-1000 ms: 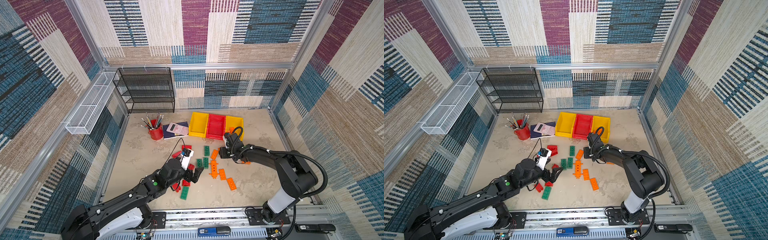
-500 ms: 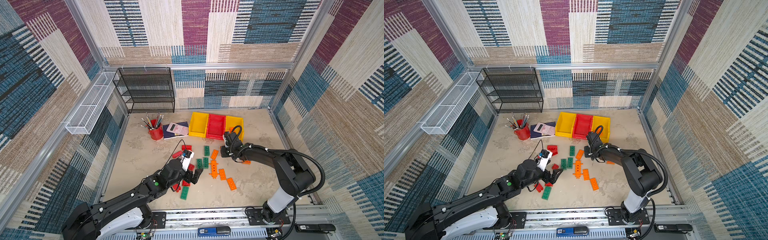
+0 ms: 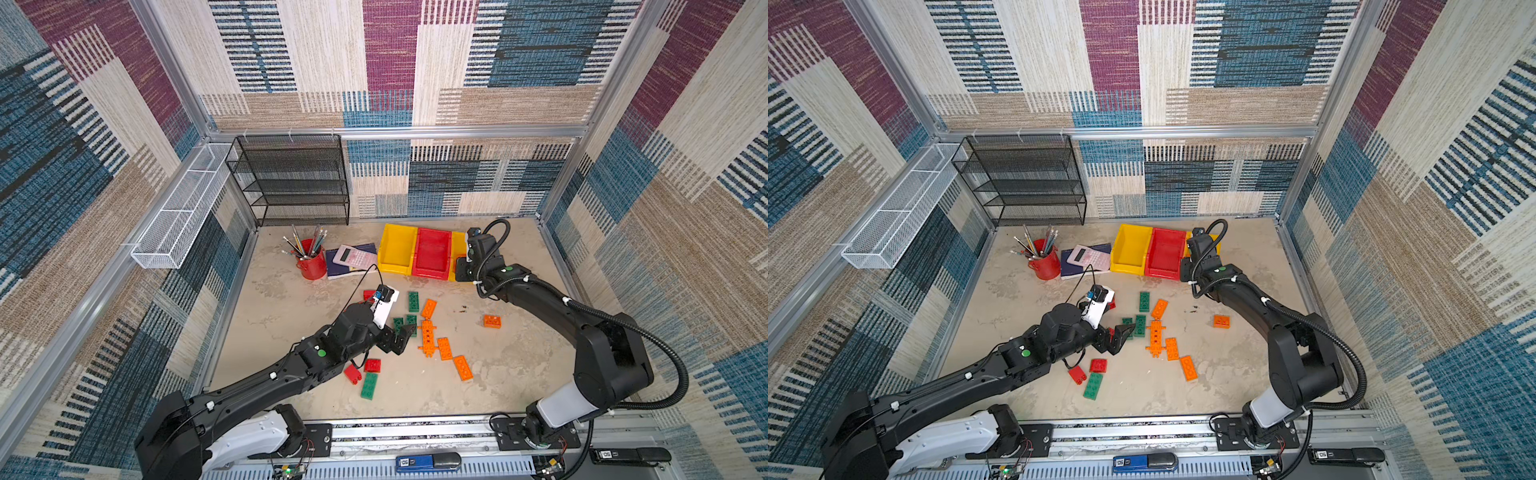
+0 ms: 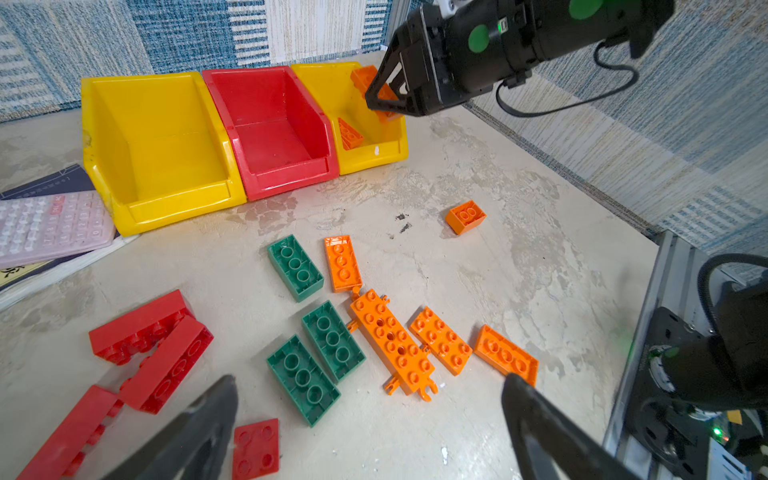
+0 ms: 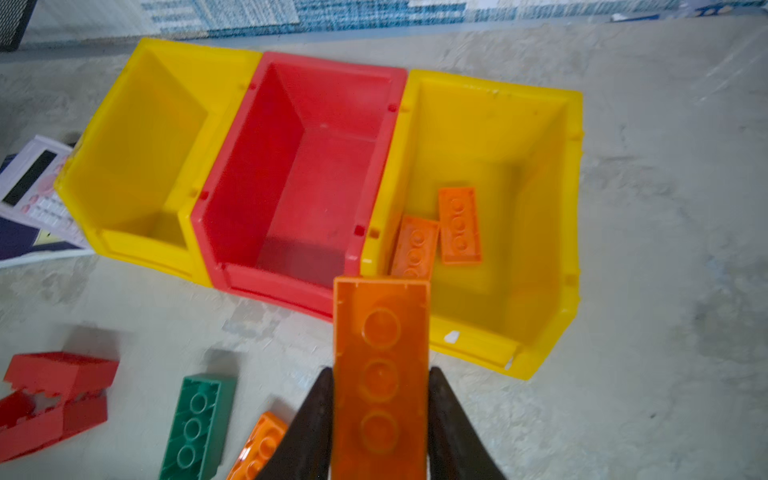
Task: Sort the legos into containers by color
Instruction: 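Carry the orange brick with the right gripper into the yellow bin and release, then lower the right gripper onto an orange 2x3 brick and close on it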
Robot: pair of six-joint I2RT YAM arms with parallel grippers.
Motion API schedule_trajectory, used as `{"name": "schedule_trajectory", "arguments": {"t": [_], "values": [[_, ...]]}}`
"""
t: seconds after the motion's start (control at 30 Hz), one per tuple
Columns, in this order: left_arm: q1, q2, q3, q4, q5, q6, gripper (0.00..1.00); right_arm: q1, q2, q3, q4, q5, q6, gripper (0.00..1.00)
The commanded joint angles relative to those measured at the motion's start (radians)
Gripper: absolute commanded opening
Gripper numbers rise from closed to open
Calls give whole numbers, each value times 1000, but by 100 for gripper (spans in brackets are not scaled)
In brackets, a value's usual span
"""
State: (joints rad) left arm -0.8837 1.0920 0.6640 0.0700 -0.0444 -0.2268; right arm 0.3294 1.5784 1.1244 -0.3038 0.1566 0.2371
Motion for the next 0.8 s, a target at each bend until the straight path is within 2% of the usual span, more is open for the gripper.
{"name": "schedule_trajectory", "arguments": {"t": [0.0, 0.3, 0.47, 0.57, 0.77], "values": [[2, 26, 31, 13, 26, 27, 99, -43, 42, 35, 42, -33, -18, 34], [2, 48, 50, -1, 7, 38, 99, -92, 255, 172, 61, -40, -49, 36], [2, 54, 52, -22, -1, 26, 99, -102, 335, 225, 80, -29, -66, 47], [2, 44, 39, -19, -1, 17, 99, -102, 355, 253, 74, -32, -72, 56], [2, 6, 11, -14, 27, -2, 99, -99, 279, 222, 40, -55, -71, 60]]}}
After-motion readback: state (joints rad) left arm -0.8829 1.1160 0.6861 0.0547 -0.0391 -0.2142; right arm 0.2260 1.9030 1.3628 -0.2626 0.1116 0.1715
